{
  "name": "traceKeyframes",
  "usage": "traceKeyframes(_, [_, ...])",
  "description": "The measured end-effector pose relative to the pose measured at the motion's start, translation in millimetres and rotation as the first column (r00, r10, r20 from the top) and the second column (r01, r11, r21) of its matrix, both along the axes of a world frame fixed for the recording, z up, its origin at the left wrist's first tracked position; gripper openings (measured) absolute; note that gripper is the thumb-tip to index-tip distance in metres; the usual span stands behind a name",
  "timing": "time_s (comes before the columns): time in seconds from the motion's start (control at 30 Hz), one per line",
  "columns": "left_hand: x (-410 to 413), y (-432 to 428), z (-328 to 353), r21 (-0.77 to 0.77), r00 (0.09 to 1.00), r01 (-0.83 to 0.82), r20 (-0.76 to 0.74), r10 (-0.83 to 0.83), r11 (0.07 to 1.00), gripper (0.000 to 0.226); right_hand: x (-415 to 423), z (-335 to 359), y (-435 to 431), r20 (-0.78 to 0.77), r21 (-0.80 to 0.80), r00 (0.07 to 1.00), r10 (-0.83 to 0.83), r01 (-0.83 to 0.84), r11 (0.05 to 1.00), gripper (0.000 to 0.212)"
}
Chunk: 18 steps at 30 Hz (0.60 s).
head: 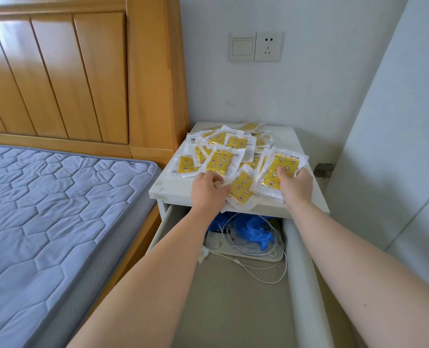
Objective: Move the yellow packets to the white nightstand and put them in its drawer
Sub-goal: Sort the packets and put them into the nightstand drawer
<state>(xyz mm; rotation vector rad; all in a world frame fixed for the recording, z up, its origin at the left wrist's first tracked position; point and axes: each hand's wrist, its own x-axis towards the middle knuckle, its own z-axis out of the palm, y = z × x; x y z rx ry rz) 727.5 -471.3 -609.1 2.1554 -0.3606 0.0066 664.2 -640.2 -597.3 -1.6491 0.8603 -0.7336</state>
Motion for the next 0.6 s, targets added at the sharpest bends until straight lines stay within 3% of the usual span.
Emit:
traceKeyframes(0.13, [-1.1, 1.9, 0.7, 0.277, 0.976, -0.211, 0.115, 0.185, 0.937, 0.069, 2.9, -3.0, -2.0, -0.011, -0.058, 1.0, -0.001, 0.0, 0.998, 0.031])
traceKeyframes(0.3, [2.3, 3.1, 0.4, 0.456, 0.981, -0.193, 0.099, 0.166, 0.869, 0.087, 2.7, -1.9, -2.4, -0.017, -0.06, 1.0, 0.006, -0.007, 0.998, 0.039])
traceKeyframes(0.43, [3.9, 1.6, 10.2, 0.362, 0.992, -0.125, 0.07, 0.106, 0.924, 0.072, 1.8, -1.5, -0.6, -0.011, -0.066, 1.0, 0.016, -0.017, 0.998, 0.047])
traceKeyframes(0.6, [-8.6, -11.1, 19.3, -0.024, 0.982, -0.154, -0.116, 0.15, 0.988, 0.063, 3.5, -4.0, -0.6, -0.015, -0.095, 1.0, 0.008, -0.009, 0.995, 0.037])
